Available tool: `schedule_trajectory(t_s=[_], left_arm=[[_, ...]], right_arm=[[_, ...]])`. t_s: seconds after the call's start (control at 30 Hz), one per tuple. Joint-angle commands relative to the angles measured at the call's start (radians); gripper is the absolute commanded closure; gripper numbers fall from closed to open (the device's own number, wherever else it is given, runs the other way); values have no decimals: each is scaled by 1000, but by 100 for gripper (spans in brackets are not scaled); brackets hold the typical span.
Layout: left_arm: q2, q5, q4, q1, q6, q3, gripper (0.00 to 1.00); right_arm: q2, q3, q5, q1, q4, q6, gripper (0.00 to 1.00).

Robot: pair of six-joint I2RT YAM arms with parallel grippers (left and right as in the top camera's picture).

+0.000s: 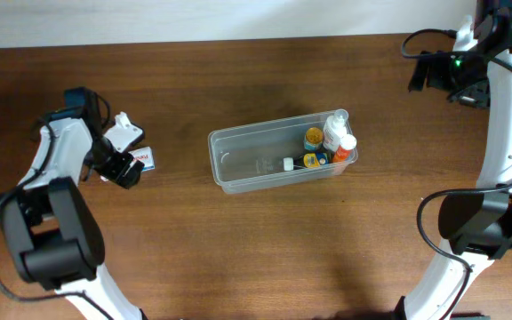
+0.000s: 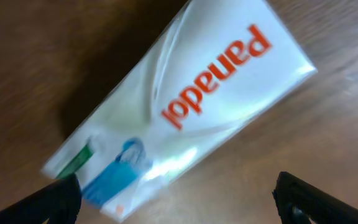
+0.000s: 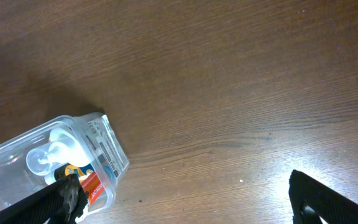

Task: Pack container
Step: 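Lower the left gripper onto the white Panadol box and grasp it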

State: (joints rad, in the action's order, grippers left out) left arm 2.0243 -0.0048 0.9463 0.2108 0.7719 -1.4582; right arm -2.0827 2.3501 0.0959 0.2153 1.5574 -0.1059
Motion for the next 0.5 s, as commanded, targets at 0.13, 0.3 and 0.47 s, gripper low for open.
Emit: schedule_trajectory(t_s=[0.13,0.3,0.47], left_arm=[[50,-2,-104,2,45,7,0],[55,-2,-177,2,46,7,1],[55,-2,-219,0,46,6,1]], right_arm=[[28,17,5,2,-2,-7,2],[28,17,5,2,-2,-8,2],[28,17,5,2,-2,-8,2]])
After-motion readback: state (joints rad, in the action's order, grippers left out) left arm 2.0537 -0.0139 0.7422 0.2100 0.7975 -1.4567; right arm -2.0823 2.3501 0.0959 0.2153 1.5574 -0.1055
